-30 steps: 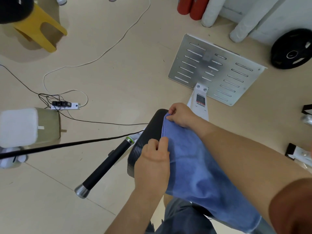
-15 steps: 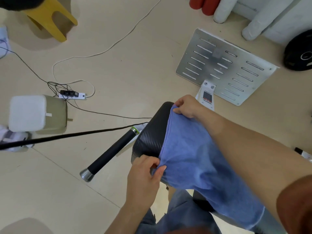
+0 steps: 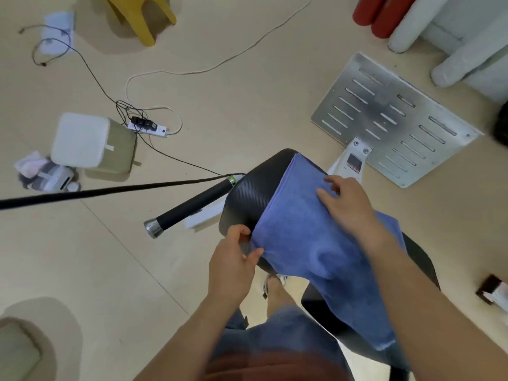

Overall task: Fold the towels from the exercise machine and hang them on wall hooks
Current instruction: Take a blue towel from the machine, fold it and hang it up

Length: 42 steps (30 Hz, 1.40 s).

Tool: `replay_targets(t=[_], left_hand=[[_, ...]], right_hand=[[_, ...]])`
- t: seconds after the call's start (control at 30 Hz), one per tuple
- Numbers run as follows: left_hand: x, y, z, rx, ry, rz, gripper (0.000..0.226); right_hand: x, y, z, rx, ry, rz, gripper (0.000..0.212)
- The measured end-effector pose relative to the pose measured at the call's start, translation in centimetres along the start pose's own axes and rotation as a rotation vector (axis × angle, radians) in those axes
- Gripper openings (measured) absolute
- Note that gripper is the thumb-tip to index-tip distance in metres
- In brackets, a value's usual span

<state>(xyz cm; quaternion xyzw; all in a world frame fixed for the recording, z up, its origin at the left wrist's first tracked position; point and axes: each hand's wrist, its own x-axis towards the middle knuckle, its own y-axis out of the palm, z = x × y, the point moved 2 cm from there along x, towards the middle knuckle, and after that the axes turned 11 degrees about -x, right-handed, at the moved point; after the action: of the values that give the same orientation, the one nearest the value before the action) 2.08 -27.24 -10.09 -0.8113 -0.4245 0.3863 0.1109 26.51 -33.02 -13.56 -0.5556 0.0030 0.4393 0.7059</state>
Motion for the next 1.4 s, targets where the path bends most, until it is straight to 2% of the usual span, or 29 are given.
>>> replay_targets(t=[0.1, 0.17, 0.3, 0.4, 0.47, 0.53, 0.63, 0.73, 0.8, 0.93, 1.07, 1.17, 1.27, 1.33, 1.4], left_hand=[[-0.6, 0.4, -0.1, -0.039, -0.036, 0.107, 0.028], [-0.8, 0.8, 0.0, -0.054, -0.063, 0.193, 0.018], [-1.0, 0.2, -0.6, -0.316, -0.186, 0.295, 0.012], [-1.2, -1.0, -0.8, -0.377, -0.161, 0.326, 0.026], [-1.3, -1.8, -0.7, -0.356, -0.122, 0.313, 0.026], [-1.4, -2.3, -0.7, -0.357, -0.113, 0.322, 0.022], [-1.7, -3.0, -0.8, -0.368, -0.114, 0.348, 0.01], [-1.8, -3.7, -0.9, -0.437, -0.136, 0.344, 0.004], [-1.6, -4.1, -1.1, -0.458, -0.143, 0.354, 0.012], [-1.6, -4.9, -2.0, -0.463, -0.092, 0.366, 0.021], [-1.7, -5.6, -4.3, -0.433, 0.02, 0.284, 0.026], [-2.4, -6.0, -8.8, -0.443, 0.174, 0.301, 0.023], [-4.3, -6.5, -15.2, -0.441, 0.356, 0.315, 0.014], [-6.1, -7.2, -19.2, -0.459, 0.467, 0.364, 0.013], [-8.0, -7.9, -22.5, -0.479, 0.567, 0.478, 0.021]], right_hand=[[-7.1, -0.5, -3.3, 0.007, 0.139, -0.05, 0.043], [-11.7, -0.2, -5.3, 0.048, 0.255, -0.144, 0.042], [-18.3, 0.9, -6.9, 0.09, 0.546, -0.342, 0.052], [-22.0, 2.2, -7.2, 0.259, 0.73, -0.491, 0.056], [-23.7, 3.6, -6.6, 0.466, 0.799, -0.558, 0.055], [-24.7, 4.9, -5.6, 0.676, 0.876, -0.594, 0.05], [-25.2, 5.2, -4.8, 0.937, 0.963, -0.639, 0.03], [-25.1, 5.4, -5.2, 1.022, 1.031, -0.554, 0.023], [-25.1, 5.7, -5.5, 1.045, 1.052, -0.519, 0.023], [-25.3, 6.1, -5.2, 1.231, 1.054, -0.491, 0.021], [-25.6, 4.1, -3.7, 1.325, 1.016, -0.498, 0.007], [-24.9, -0.9, -1.8, 1.257, 0.805, -0.624, 0.008], [-23.9, -7.7, 1.2, 1.003, 0.52, -0.754, 0.011], [-23.7, -11.9, 3.9, 0.882, 0.366, -0.777, 0.007], [-23.9, -15.0, 6.5, 0.864, 0.225, -0.73, 0.004]])
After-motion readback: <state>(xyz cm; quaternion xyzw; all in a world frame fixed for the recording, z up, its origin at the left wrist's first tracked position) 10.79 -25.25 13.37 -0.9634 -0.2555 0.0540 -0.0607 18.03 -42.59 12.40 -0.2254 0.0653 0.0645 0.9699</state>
